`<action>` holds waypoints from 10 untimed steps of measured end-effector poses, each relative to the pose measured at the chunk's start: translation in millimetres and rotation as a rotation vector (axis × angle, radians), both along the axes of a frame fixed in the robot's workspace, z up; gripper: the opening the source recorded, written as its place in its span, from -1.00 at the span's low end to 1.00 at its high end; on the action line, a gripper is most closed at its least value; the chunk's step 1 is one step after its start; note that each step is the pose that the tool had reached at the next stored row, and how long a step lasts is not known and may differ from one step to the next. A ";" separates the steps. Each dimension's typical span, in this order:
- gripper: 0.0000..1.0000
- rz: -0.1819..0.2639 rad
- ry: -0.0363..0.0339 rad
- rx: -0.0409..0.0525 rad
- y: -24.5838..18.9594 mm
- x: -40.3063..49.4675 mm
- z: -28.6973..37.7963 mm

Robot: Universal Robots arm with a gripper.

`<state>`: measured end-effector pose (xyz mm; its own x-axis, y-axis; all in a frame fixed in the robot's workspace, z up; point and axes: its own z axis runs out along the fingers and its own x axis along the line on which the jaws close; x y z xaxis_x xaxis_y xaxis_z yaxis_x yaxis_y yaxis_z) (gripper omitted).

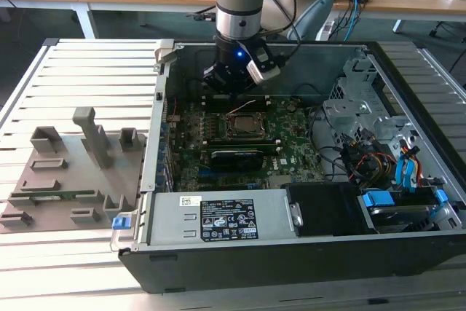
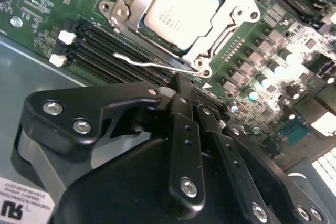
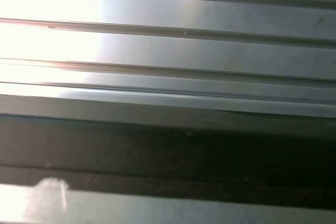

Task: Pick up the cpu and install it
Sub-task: 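Install the first cpu locking lever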

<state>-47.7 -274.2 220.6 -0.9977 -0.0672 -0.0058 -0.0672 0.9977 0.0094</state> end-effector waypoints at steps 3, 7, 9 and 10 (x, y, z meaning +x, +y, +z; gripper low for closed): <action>-0.79 0.005 0.0008 0.0000 0.0 7.3 -3.2; -0.79 0.014 0.0023 0.0000 0.0 21.4 -9.9; -0.79 0.016 0.0028 0.0000 0.0 27.3 -12.0; -0.79 0.017 0.0029 0.0001 0.0 29.1 -12.7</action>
<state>-18.5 -274.2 207.9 -0.9965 -0.0837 -0.0029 -0.0837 0.9964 0.0097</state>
